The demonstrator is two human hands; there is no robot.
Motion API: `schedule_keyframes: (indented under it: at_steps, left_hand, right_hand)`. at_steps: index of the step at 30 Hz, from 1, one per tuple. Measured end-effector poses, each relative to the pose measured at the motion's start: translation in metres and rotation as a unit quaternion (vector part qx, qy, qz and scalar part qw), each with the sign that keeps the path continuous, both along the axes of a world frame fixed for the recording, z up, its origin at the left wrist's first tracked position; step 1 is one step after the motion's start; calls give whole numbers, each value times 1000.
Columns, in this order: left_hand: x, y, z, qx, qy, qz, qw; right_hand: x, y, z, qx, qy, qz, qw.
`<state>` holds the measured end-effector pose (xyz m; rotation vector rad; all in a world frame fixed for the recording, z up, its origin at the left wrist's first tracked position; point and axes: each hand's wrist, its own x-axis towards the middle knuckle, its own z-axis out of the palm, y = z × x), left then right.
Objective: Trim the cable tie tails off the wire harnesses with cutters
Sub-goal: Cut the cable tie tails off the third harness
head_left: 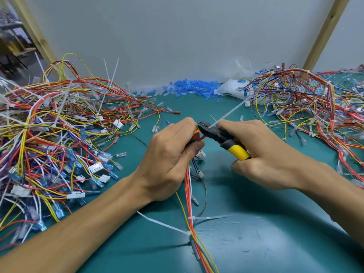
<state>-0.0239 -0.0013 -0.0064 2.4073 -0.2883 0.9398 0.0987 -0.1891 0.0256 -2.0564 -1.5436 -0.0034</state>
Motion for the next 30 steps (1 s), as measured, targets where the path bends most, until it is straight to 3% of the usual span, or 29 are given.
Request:
schedule_keyframes:
  at_steps: [13,30]
  left_hand:
    - [0,0,1,-2,9,-4,1000]
    - [-2,-1,2,-7,4,-11,1000]
  right_hand:
    - [-4,1,1,-6,59,4,998]
    - [-5,0,4,-20,56,1,998]
